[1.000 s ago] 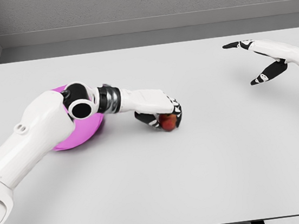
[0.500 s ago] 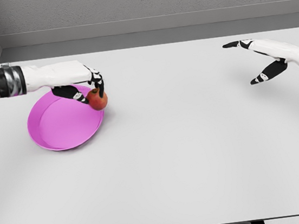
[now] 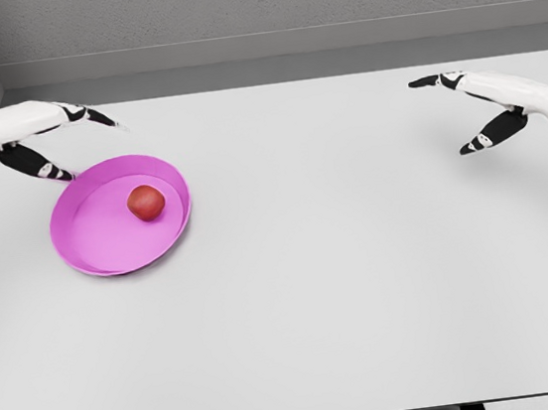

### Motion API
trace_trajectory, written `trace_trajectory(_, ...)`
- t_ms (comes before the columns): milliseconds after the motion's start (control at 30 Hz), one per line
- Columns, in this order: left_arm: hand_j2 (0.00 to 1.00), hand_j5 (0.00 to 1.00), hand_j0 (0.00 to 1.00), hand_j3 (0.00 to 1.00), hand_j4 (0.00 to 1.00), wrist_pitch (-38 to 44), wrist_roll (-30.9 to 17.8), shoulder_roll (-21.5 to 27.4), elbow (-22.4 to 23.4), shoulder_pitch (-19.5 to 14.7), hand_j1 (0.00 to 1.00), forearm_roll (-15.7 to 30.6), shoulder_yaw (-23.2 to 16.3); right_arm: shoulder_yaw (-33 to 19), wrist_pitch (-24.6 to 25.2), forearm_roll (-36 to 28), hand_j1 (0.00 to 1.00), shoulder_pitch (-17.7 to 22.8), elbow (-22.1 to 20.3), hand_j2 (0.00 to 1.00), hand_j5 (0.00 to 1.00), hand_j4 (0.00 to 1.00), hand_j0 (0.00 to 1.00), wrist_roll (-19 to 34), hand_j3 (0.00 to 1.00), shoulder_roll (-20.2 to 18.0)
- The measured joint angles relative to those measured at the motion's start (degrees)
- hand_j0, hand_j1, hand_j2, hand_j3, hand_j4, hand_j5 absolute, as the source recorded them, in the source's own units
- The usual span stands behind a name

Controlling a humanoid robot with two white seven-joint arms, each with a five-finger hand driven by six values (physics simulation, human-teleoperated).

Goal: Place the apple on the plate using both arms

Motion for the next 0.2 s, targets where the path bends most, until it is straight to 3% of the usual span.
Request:
trace_trajectory(100,1.00,1.00,1.00,1.00,1.00,0.00,0.01,-0.10,7.75,0.00,1.00,-0.22,2.04,0.00,0.00,0.00,1.00,0.00,0.00,1.00,1.00,1.00,1.00,0.00,1.00,0.04)
trace_trajectory(200,1.00,1.00,1.00,1.00,1.00,-0.01,-0.01,-0.16,10.81,0.09,1.00,-0.35,2.77,0.00,0.00,0.00,1.00,0.00,0.00,1.00,1.00,1.00,1.00,0.00,1.00,0.07)
